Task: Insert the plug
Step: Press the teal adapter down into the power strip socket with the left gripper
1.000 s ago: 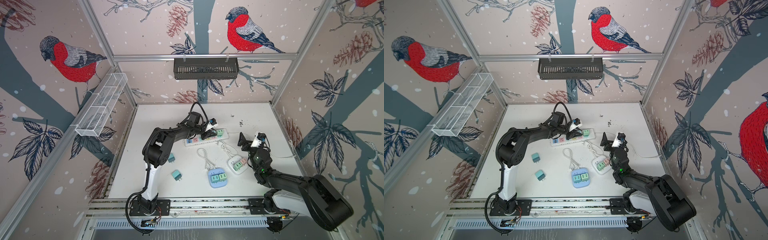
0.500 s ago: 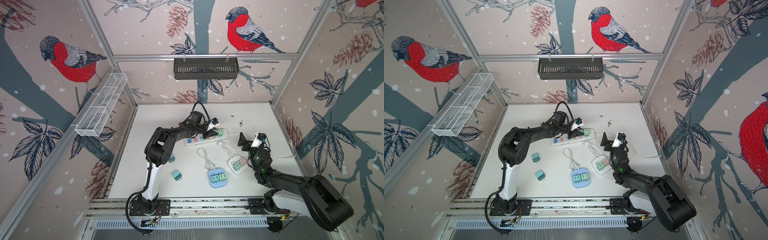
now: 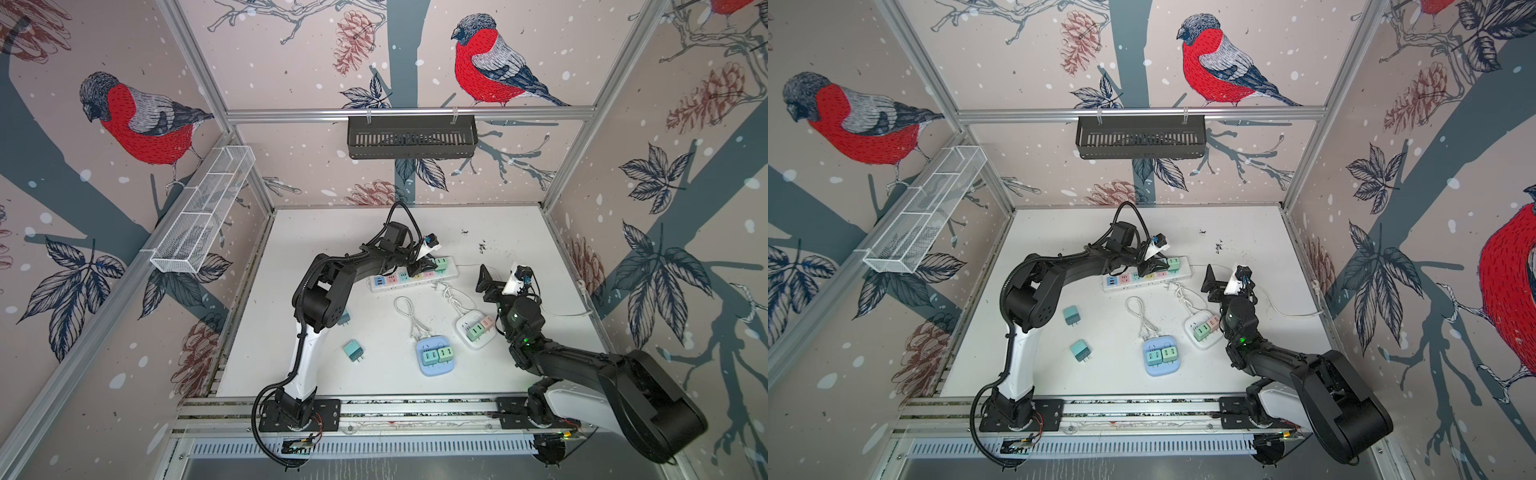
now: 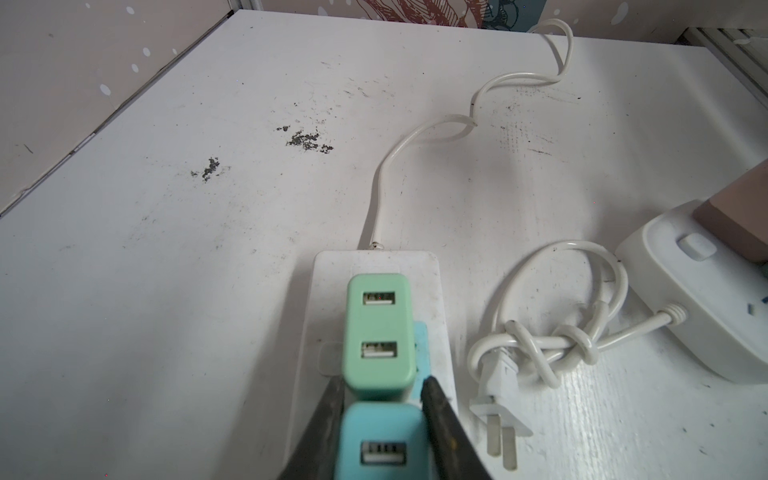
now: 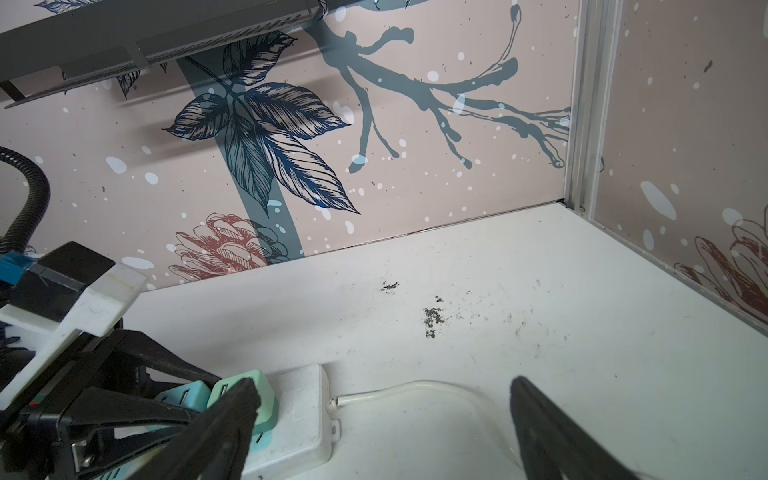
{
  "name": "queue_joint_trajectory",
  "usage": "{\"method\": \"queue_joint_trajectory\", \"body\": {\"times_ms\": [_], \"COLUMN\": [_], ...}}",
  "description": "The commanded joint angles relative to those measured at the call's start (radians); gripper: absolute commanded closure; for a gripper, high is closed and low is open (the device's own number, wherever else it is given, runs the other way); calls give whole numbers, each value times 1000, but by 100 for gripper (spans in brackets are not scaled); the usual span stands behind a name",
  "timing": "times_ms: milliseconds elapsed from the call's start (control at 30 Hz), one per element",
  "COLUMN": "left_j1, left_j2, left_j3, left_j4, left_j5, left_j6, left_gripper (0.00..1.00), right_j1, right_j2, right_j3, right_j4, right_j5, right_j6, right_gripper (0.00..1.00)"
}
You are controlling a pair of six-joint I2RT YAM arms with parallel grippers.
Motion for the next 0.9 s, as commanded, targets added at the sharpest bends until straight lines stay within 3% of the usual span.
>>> {"method": "queue_joint_trajectory", "body": {"times_ms": [0,367,867], "left_j1": [-18,-58,-64], "left_j2": [-12,-18,-17], "left_j3": [-22,-59,-138], "left_j4": [-33,18,21], "left_j5": [-36,-70,-165], "left_j6": [-22,-248,-214], "left_gripper": [100,100,100], "right_j1": [-1,-4,-9], "right_j2": [-2,-17,-19], "right_j3": [-1,-18,-22], "right_j4": [19,34,38], "right_j5": [-8,-15,-22], "right_j6": [5,8,13], "right_gripper": [5,5,5]}}
